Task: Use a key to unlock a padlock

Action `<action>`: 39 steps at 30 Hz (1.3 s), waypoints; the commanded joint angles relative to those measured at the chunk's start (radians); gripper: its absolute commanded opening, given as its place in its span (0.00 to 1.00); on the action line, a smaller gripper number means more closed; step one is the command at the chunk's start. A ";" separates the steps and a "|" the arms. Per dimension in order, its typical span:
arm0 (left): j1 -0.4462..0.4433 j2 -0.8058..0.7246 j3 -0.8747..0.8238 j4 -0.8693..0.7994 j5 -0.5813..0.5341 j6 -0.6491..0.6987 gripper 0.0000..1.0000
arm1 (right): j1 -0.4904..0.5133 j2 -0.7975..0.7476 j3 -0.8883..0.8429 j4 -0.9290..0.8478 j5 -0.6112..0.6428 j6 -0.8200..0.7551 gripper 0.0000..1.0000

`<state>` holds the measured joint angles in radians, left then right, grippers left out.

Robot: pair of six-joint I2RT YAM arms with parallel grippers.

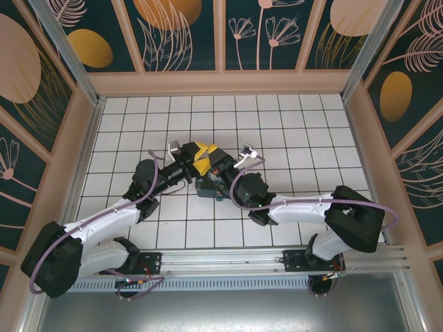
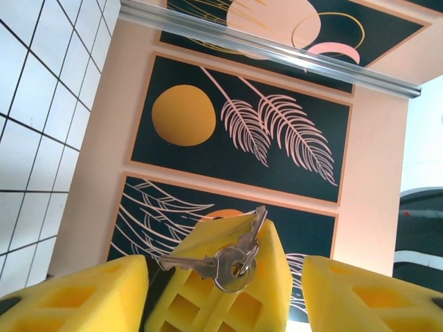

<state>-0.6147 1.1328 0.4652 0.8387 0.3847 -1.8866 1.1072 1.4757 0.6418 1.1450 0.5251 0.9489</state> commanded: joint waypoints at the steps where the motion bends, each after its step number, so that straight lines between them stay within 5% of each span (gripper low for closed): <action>1: -0.005 -0.007 -0.016 0.065 -0.010 -0.020 0.53 | 0.010 -0.003 -0.017 0.077 0.001 0.017 0.00; 39: -0.005 -0.034 -0.031 -0.004 -0.046 0.015 0.23 | 0.017 -0.038 -0.071 0.076 0.027 0.030 0.00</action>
<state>-0.6147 1.1152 0.4316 0.8391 0.3550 -1.8851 1.1145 1.4612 0.5797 1.1786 0.5335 0.9714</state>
